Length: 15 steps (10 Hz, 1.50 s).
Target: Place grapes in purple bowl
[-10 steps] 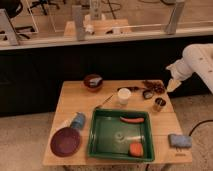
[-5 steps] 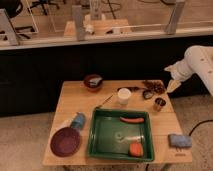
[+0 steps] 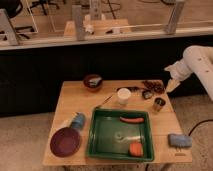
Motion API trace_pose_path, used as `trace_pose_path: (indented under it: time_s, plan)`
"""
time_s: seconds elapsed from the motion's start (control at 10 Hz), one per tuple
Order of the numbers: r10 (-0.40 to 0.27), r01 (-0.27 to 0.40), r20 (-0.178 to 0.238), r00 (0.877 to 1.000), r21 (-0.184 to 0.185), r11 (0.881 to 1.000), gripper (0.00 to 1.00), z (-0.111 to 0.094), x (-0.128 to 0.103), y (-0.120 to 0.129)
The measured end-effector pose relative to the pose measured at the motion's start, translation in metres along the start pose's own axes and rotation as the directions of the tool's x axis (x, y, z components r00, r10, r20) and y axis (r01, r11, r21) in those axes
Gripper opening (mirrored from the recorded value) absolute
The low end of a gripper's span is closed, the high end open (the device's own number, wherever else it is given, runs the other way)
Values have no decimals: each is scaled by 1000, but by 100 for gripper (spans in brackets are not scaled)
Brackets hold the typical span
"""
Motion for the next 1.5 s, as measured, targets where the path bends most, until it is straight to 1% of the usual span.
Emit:
trace_pose_path:
  time_s: [0.4,0.5,0.6,0.7,0.9,1.2,1.5]
  plan:
    - [-2,2,2,1000,0,1000,80,1,-2,0]
    - [0,0,0,1000,1,1000,80,2,0,-1]
    - [8,-8,-6,1000,1,1000,80,7,5,-3]
    - [9,-9,-16,1000,1,1000,80,15,10,-7]
    - [14,-14,-21,1000,-2,1000,80,46,16,-23]
    - [26,-26,-33,999,7,1000,80,68,32,-37]
    - [30,-30,-37,999,20,999,80,92,48,-43]
